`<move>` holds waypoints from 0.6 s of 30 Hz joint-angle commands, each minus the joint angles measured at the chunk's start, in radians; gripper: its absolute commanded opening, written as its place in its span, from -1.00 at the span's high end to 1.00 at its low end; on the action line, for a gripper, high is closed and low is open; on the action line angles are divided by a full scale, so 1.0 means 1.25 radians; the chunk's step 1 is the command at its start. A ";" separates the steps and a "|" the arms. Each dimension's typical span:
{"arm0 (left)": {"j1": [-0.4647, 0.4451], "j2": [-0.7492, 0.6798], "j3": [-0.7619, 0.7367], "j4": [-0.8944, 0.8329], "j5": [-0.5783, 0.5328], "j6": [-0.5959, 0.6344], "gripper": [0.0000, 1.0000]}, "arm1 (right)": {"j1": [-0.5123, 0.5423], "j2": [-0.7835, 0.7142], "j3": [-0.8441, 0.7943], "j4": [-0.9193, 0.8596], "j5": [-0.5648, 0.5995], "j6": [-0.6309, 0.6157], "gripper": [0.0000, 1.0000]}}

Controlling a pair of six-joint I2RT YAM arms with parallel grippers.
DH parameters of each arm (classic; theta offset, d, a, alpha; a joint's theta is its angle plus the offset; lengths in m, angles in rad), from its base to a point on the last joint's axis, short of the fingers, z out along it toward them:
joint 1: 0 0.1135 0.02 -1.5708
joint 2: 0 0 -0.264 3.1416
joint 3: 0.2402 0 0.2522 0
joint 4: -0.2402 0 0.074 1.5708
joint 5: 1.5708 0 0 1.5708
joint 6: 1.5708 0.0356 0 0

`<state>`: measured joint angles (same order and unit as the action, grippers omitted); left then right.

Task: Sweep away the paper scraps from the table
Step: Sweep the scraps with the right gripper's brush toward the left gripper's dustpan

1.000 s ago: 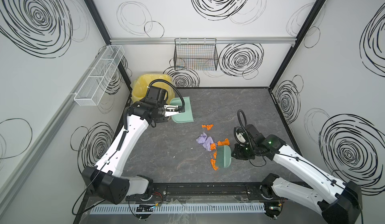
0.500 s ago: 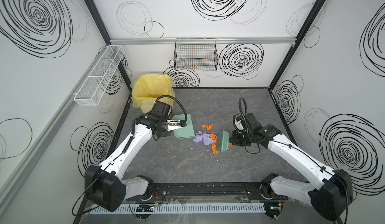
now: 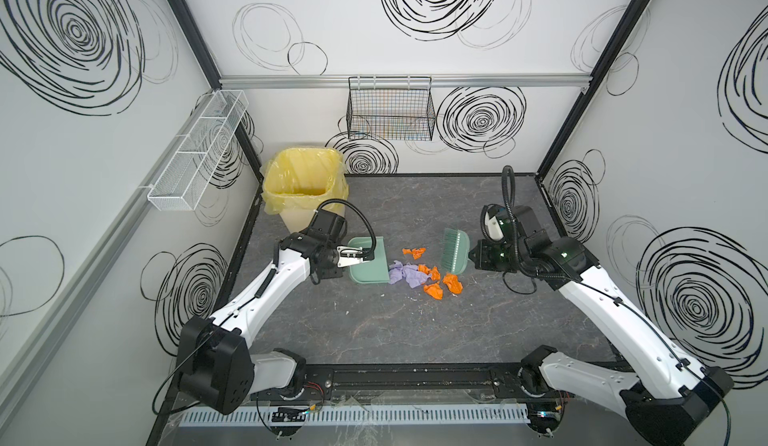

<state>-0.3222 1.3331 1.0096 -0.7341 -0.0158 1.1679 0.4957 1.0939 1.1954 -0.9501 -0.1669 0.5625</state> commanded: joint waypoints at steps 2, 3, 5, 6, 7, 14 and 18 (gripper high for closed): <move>0.026 0.046 0.019 0.012 0.005 0.101 1.00 | -0.004 0.040 0.046 -0.140 0.158 0.002 1.00; 0.035 0.054 0.029 0.006 0.005 0.117 1.00 | -0.004 0.048 0.053 -0.156 0.176 0.006 1.00; 0.054 0.067 0.056 -0.019 0.011 0.144 1.00 | -0.005 0.069 0.067 -0.181 0.209 0.013 1.00; 0.063 0.072 0.070 -0.034 0.013 0.158 1.00 | -0.005 0.079 0.071 -0.194 0.224 0.016 1.00; 0.071 0.076 0.080 -0.045 0.014 0.174 1.00 | -0.005 0.093 0.076 -0.209 0.241 0.019 1.00; 0.097 0.091 0.047 -0.045 -0.011 0.260 1.00 | -0.004 0.186 0.083 -0.246 0.239 0.025 1.00; 0.095 0.120 0.047 -0.022 0.001 0.255 1.00 | 0.001 0.231 0.071 -0.245 0.234 0.047 1.00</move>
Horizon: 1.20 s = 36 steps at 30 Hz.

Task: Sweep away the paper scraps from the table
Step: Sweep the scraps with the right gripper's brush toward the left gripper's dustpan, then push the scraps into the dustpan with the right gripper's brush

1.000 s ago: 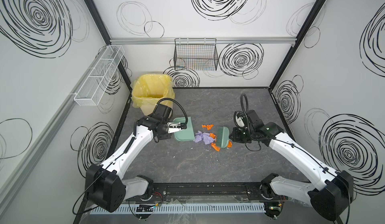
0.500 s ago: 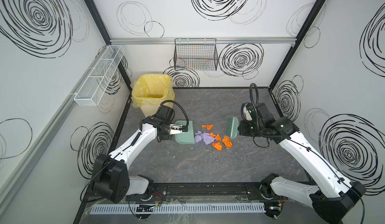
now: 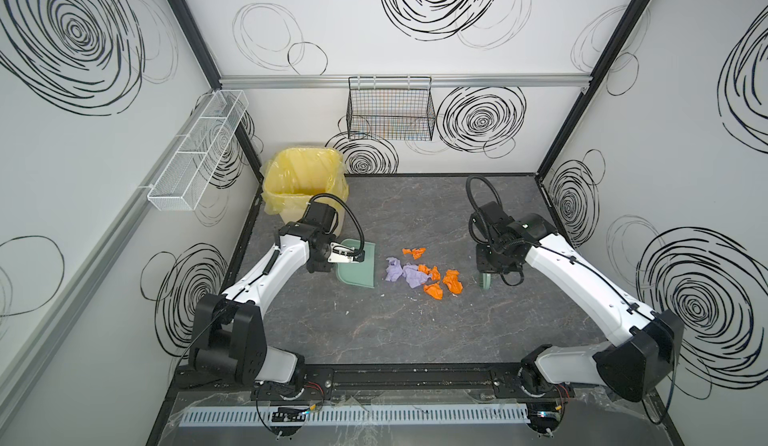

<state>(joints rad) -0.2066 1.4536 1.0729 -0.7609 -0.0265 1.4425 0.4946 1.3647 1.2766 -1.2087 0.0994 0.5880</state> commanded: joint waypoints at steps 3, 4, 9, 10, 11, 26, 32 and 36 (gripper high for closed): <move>-0.003 0.059 0.016 -0.001 0.017 0.026 1.00 | 0.015 0.039 0.004 -0.030 0.025 0.040 1.00; -0.006 0.071 0.023 0.000 0.019 0.025 1.00 | 0.022 0.045 0.005 -0.024 0.021 0.044 1.00; -0.020 0.121 0.054 0.009 0.014 0.024 1.00 | 0.071 0.082 0.023 0.006 0.003 0.073 1.00; -0.023 0.130 0.063 0.009 0.014 0.020 1.00 | 0.084 0.094 0.024 0.011 0.002 0.081 1.00; -0.026 0.137 0.071 0.008 0.017 0.016 1.00 | 0.096 0.102 0.024 0.016 -0.002 0.086 1.00; -0.096 0.200 0.089 0.034 0.028 -0.050 1.00 | 0.225 0.241 0.102 0.085 -0.046 0.140 1.00; -0.113 0.214 0.088 0.046 0.052 -0.096 1.00 | 0.255 0.280 0.138 0.111 -0.069 0.143 1.00; -0.127 0.215 0.073 0.061 0.067 -0.126 1.00 | 0.271 0.301 0.164 0.122 -0.079 0.144 1.00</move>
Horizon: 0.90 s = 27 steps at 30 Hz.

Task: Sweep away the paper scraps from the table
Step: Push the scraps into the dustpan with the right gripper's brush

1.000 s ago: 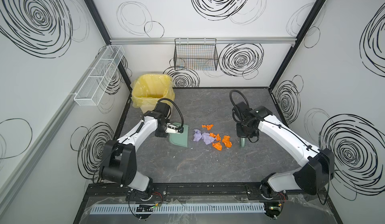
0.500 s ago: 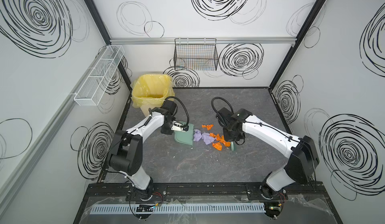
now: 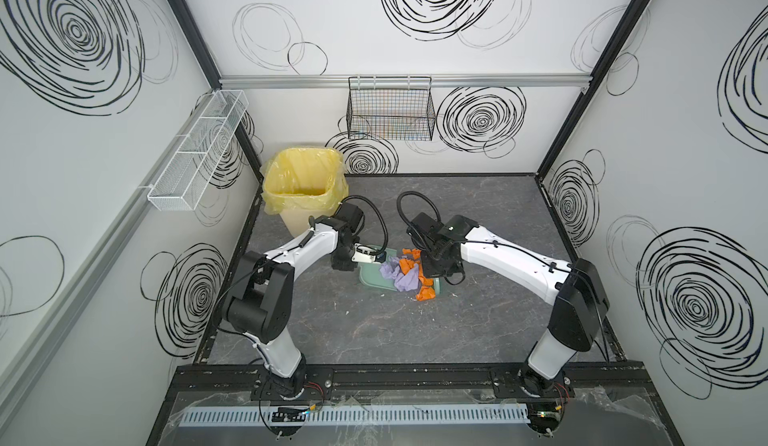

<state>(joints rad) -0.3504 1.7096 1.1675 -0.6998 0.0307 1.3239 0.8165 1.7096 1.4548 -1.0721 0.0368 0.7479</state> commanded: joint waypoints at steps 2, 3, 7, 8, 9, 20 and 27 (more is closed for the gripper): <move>-0.021 0.010 -0.012 0.016 0.033 -0.045 1.00 | 0.018 0.033 0.032 0.019 -0.034 0.017 1.00; -0.025 0.010 -0.017 0.017 0.039 -0.053 1.00 | 0.020 0.037 0.038 0.022 -0.038 0.017 1.00; -0.044 0.004 -0.052 0.035 0.051 -0.075 1.00 | 0.027 0.049 0.059 0.029 -0.044 0.016 1.00; -0.048 0.003 -0.061 0.040 0.054 -0.081 1.00 | 0.029 0.052 0.063 0.031 -0.047 0.016 1.00; -0.051 0.001 -0.069 0.046 0.058 -0.087 1.00 | 0.030 0.055 0.067 0.031 -0.048 0.014 1.00; -0.051 -0.001 -0.087 0.099 0.128 -0.172 1.00 | 0.056 0.056 0.104 0.025 -0.062 0.015 1.00; -0.038 -0.002 -0.089 0.111 0.209 -0.229 1.00 | 0.067 -0.002 0.081 -0.013 -0.027 0.039 1.00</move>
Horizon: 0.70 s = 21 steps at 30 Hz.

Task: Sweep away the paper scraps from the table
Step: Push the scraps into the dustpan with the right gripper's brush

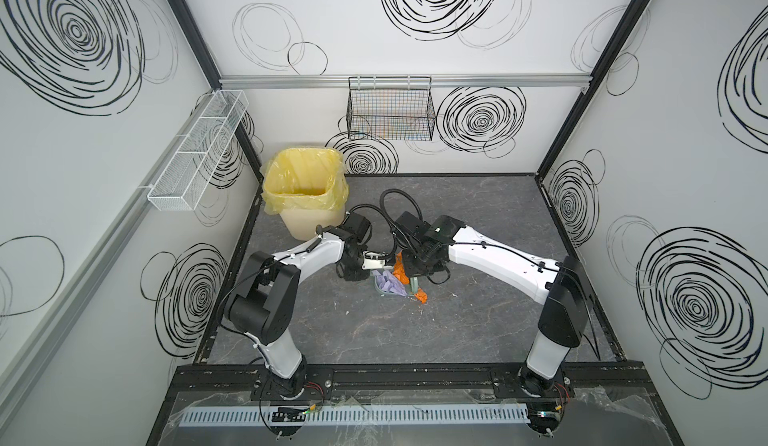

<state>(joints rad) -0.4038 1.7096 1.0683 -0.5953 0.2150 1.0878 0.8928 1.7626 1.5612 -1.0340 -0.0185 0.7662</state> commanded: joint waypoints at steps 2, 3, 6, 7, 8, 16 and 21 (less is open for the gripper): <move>0.004 -0.004 -0.025 0.040 0.071 -0.049 1.00 | 0.003 -0.062 -0.004 -0.059 0.030 0.029 1.00; 0.004 -0.005 -0.034 0.048 0.074 -0.052 1.00 | 0.003 -0.069 0.001 -0.070 0.038 0.031 1.00; 0.005 -0.005 -0.050 0.060 0.078 -0.058 1.00 | -0.003 -0.088 0.024 -0.100 0.057 0.034 1.00; 0.006 -0.005 -0.056 0.063 0.078 -0.059 1.00 | -0.004 -0.094 0.034 -0.111 0.063 0.034 1.00; 0.007 -0.005 -0.060 0.067 0.076 -0.061 1.00 | -0.006 -0.099 0.041 -0.119 0.067 0.034 1.00; 0.030 -0.012 -0.075 0.075 0.079 -0.060 1.00 | -0.043 -0.125 0.061 -0.168 0.101 0.020 1.00; 0.044 -0.022 -0.073 0.066 0.114 -0.070 1.00 | -0.086 -0.163 0.031 -0.177 0.115 0.008 1.00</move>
<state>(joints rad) -0.3676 1.7069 0.9890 -0.4911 0.3222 1.0218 0.8131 1.6157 1.6089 -1.2030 0.0750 0.7822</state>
